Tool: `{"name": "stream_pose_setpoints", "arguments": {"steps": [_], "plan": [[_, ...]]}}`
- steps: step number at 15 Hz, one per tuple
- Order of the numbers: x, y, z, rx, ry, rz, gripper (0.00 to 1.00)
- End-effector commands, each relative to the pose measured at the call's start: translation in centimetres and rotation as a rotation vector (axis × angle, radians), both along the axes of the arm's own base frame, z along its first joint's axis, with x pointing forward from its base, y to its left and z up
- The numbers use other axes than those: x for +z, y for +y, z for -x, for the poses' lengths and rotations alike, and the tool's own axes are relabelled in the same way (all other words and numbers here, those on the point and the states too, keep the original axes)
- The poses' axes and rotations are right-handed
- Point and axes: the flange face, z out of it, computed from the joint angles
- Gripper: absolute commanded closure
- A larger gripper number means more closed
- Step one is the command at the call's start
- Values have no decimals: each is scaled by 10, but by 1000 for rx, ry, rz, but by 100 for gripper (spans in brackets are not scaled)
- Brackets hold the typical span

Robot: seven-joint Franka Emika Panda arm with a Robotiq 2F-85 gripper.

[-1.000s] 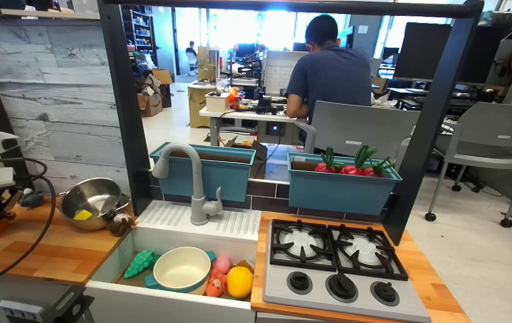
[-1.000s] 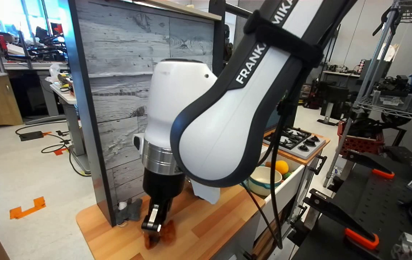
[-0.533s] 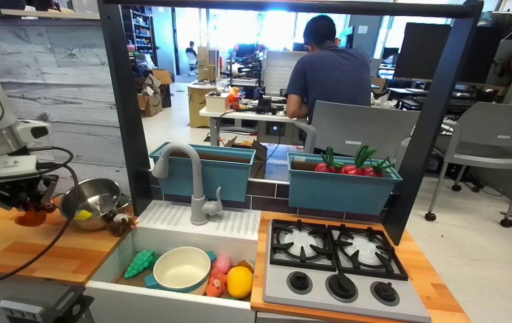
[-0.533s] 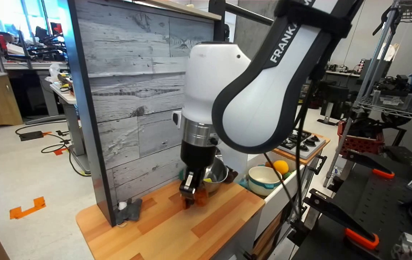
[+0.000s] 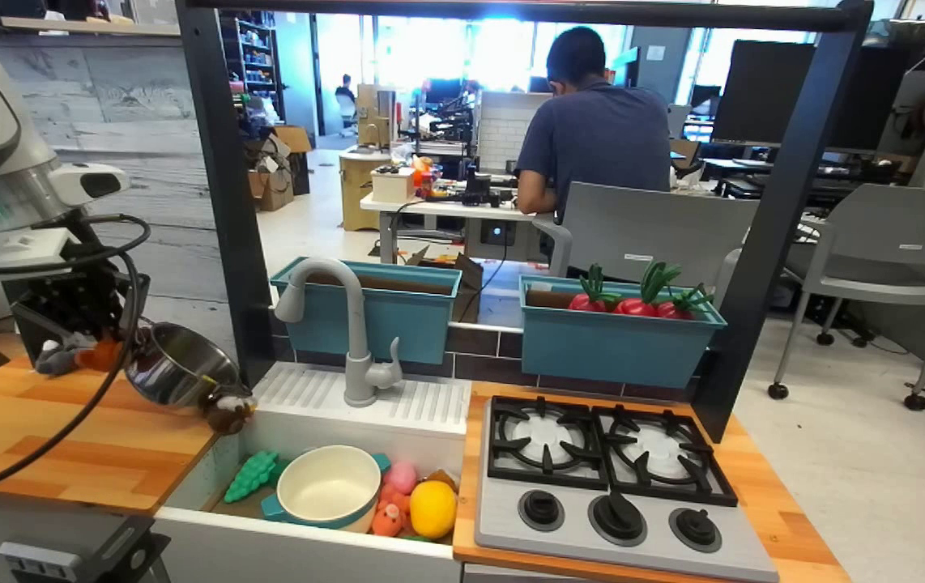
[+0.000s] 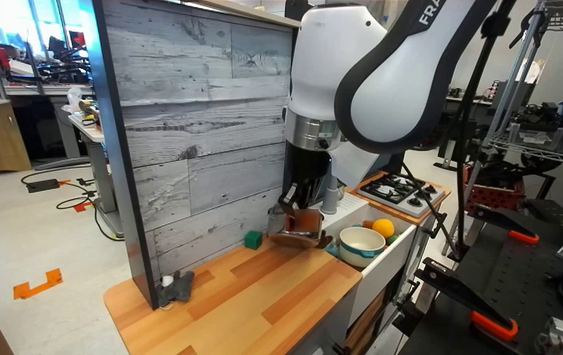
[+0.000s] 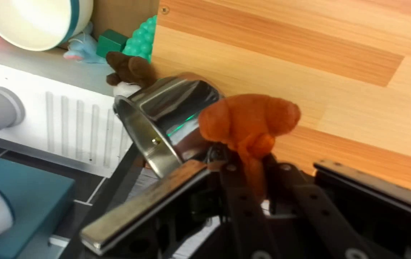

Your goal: Move the pot to the left and the orange plush toy to the right

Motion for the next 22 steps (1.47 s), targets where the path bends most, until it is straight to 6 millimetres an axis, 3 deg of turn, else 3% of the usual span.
{"name": "stream_pose_setpoints", "arguments": {"steps": [1, 12, 17, 22], "plan": [[16, -11, 0, -108, -71, 27, 96], [14, -8, 3, -171, -92, 95, 96], [27, 2, 41, -6, 105, 146, 96], [43, 22, 58, 100, 224, 149, 96]]}}
